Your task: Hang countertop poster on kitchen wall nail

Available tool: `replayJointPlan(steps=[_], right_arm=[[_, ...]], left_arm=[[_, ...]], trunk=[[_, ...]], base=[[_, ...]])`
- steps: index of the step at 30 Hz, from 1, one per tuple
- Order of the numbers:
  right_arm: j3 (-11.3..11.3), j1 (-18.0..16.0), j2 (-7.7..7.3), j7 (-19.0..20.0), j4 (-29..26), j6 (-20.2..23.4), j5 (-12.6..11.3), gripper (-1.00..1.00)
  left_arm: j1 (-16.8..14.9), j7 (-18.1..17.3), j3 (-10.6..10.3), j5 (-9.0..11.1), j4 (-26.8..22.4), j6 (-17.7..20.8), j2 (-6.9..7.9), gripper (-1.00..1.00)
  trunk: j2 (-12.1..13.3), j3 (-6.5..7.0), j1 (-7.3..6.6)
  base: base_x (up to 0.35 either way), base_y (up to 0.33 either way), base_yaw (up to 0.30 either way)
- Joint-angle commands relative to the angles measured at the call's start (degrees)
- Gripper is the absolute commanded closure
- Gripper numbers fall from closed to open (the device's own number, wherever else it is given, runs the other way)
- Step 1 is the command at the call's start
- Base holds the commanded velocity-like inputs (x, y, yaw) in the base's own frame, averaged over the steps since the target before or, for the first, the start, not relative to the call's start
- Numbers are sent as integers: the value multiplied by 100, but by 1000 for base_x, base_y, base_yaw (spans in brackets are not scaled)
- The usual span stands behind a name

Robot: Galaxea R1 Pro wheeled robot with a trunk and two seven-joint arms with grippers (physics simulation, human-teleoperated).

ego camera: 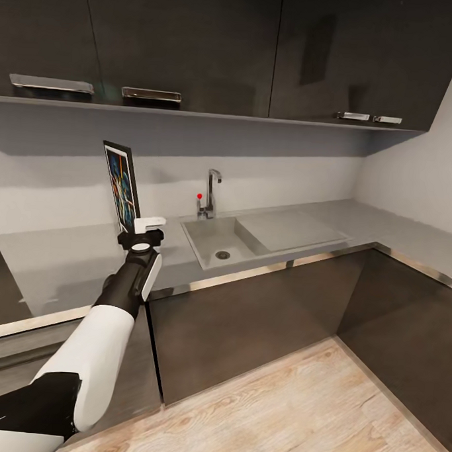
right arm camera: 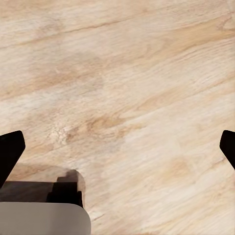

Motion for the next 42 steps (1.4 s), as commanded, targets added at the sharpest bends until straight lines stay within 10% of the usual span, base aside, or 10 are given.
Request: replayJointPlan(steps=[1, 3, 4, 42], right_arm=[[9, -3, -1, -34, 4, -3, 59, -100], [9, -3, -1, -34, 4, -3, 59, -100], [9, -3, -1, -34, 4, -3, 59, -100], [9, -3, -1, -34, 14, -3, 62, -100]], left_arm=[[-3, -8, 14, -60, -3, 44, 2, -100], [-3, -8, 14, -61, 2, 44, 17, -100], [-3, -8, 14, -61, 2, 44, 20, 100], [-3, -41, 21, -53, -442, 62, 32, 100]], trunk=[[-3, -6, 0], [-3, -6, 0], [-3, -6, 0], [-3, -6, 0]], base=[[0, 0, 0], [0, 0, 0], [0, 0, 0], [0, 0, 0]])
